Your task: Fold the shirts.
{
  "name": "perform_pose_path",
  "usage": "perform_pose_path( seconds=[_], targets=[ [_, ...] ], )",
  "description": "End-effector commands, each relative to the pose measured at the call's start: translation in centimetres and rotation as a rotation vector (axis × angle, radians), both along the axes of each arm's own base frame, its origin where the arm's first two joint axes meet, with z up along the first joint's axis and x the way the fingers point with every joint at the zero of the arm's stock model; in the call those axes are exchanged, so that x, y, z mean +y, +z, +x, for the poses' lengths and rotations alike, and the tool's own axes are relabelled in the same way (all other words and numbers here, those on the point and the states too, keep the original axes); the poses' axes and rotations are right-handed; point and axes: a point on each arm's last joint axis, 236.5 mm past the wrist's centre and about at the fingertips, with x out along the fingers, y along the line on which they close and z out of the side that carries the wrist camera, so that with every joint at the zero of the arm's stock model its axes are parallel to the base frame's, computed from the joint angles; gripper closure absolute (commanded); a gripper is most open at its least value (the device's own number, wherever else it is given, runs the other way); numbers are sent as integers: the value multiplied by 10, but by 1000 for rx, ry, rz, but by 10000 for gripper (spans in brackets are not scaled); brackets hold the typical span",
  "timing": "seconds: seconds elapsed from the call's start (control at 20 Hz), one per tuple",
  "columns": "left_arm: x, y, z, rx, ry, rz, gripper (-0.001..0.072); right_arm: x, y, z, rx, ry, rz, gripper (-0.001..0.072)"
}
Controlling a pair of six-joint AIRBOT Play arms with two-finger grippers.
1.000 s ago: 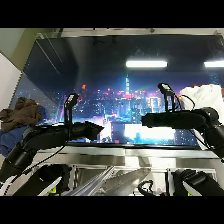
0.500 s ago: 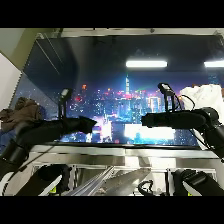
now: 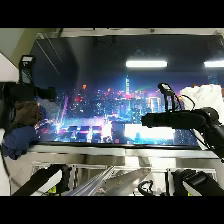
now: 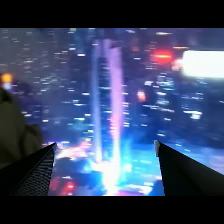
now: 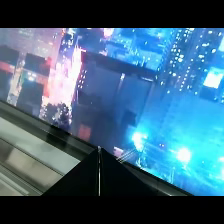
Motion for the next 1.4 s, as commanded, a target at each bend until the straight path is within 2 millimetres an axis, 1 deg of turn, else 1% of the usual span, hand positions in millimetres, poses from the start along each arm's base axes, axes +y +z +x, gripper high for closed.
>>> perform_pose_path(
  seconds=[0.0,0.1,0.15,0.25,0.35,0.5,0.6,0.65,0.7,0.75,0.8,0.85,0.95,1.0,1.05,1.1,1.15,1.2,1.25,1.3,1.35],
  targets=[
    [107,-37,18,138,174,154,3,0,0,1,-1,-2,1,691],
    [142,-72,23,226,241,145,3,0,0,1,-1,-2,1,691],
    [157,-87,19,278,273,144,3,0,0,0,-1,-1,1,691],
    [188,-113,-1,400,342,154,3,0,0,0,-1,-2,1,691],
    [210,-135,-19,482,393,151,3,0,0,1,-1,-2,1,691],
    [228,-170,-41,571,440,112,4,0,0,0,-1,-1,1,691],
    [230,-189,-50,625,450,95,8,0,0,0,-1,-2,1,691],
    [230,-196,-53,645,449,89,236,0,0,1,-1,-2,1,691],
    [229,-199,-55,659,448,87,644,0,0,0,-1,-1,1,691],
    [228,-198,-55,659,446,84,688,0,0,0,-1,-1,1,691],
    [226,-194,-52,648,445,83,688,0,0,0,-1,-2,1,691],
    [225,-183,-46,622,441,93,688,0,0,0,-1,-2,1,691],
    [218,-145,-22,533,431,111,689,0,0,0,-1,-2,1,691],
    [206,-119,-3,455,418,90,689,0,0,0,-1,-1,1,690],
    [188,-90,19,360,395,52,688,0,0,0,-1,-2,1,691],
    [163,-58,43,251,358,-1,688,0,0,0,-1,-2,1,691],
    [130,-20,65,140,297,-62,688,0,0,0,-1,-2,1,691],
    [93,17,80,48,228,-118,688,0,0,0,-1,-2,1,691],
    [49,56,89,-35,141,-178,688,0,0,0,1,-1,0,691],
    [-2,92,90,-103,37,-243,688,0,0,0,3,0,0,690],
    [-51,122,85,-158,-70,-303,688,0,0,0,2,0,1,690]
  ],
)
